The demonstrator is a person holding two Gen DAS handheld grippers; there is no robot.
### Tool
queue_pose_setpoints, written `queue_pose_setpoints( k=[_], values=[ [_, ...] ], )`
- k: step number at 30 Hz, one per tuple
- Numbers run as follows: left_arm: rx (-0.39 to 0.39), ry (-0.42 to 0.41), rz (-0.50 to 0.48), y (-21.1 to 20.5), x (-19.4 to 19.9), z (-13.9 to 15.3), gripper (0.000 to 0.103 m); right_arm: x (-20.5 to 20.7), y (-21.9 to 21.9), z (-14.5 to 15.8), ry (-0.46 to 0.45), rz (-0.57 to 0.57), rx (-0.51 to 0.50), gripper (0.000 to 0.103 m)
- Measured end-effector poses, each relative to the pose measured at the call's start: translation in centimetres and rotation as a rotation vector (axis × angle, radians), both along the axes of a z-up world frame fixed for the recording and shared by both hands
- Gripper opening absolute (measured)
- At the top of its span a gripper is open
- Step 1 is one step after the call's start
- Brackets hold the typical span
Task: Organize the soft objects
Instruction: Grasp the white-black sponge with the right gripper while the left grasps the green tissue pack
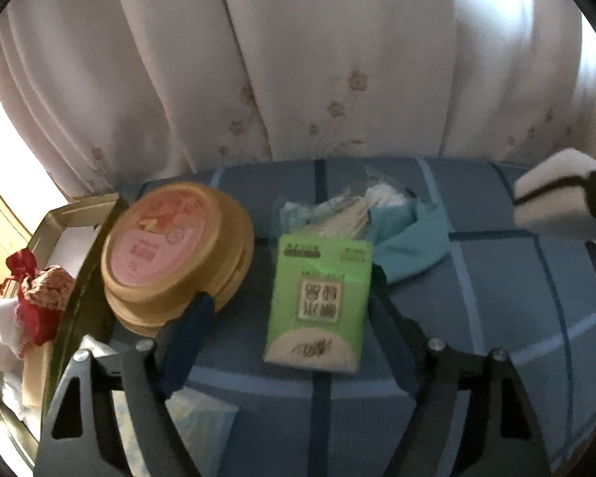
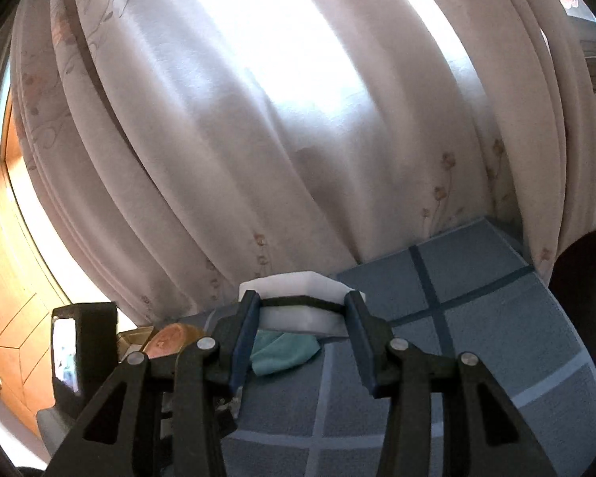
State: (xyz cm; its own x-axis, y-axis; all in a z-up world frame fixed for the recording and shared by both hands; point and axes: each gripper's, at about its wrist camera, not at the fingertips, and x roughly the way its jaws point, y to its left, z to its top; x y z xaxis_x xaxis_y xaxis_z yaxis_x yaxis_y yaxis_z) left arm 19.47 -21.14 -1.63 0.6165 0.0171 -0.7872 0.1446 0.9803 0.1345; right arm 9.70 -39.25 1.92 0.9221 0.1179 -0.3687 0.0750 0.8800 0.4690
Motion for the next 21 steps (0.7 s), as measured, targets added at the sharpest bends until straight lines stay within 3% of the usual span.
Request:
queue_pose_setpoints(
  k=[3, 5, 7, 11, 17, 21],
  values=[
    [0.016, 0.025, 0.009, -0.8, 0.9, -0.9, 0.079, 0.4, -0.3, -0.2, 0.006, 0.001, 0.018, 0.047],
    [0.047, 0.011, -0.005, -1.6, 1.1, -1.4, 0.069, 0.2, -0.3, -0.3, 0.012, -0.003, 0.022, 0.047],
    [0.012, 0.053, -0.025, -1.8, 1.3, -2.2, 0.063, 0.1, -0.3, -0.2, 0.015, -0.005, 0.017, 0.047],
    [-0.077, 0.057, -0.016, -1.0, 1.6, -2.0, 0.05, 0.2, 0.1, 0.0, 0.015, -0.004, -0.008, 0.047],
    [-0.101, 0.035, -0.043, -1.0, 1.0, -1.9, 0.048, 0.2, 0.3, -0.1, 0.007, -0.021, -0.043, 0.047],
    [-0.2, 0.025, -0.074, -0.3, -0.1, -0.6, 0.048, 0.2, 0.3, -0.2, 0.011, -0.032, -0.058, 0.047]
  ],
)
